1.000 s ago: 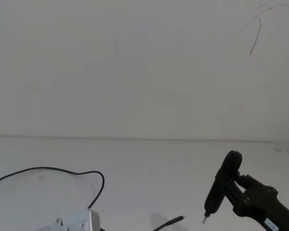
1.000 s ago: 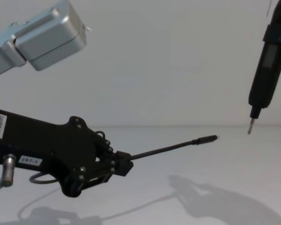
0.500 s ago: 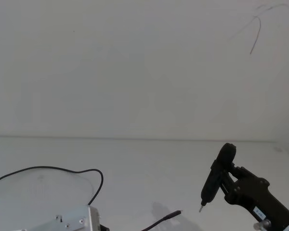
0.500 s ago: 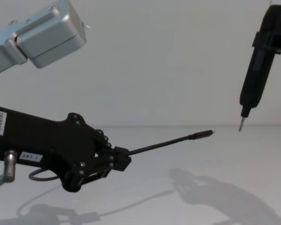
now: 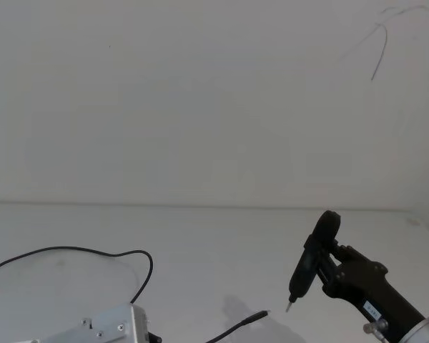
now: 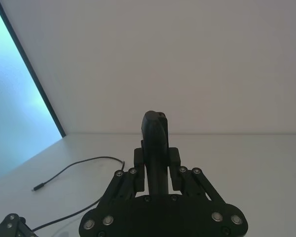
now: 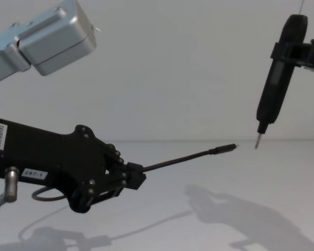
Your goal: Pick up the data cable with the one hand.
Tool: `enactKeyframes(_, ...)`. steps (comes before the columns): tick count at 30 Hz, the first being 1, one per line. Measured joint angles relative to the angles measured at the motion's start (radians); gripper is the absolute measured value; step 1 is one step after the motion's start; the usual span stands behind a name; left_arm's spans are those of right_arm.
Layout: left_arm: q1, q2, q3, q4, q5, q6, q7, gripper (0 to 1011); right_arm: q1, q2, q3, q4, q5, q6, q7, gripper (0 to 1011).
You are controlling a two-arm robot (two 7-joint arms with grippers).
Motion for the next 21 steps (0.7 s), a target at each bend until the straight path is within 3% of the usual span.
enactKeyframes(21, 0.000, -0.001, -0.001, 0.000, 0.001, 0.000, 0.002, 42, 0.028, -0.004, -0.029, 0.012, 0.050, 0.001, 0.032, 283)
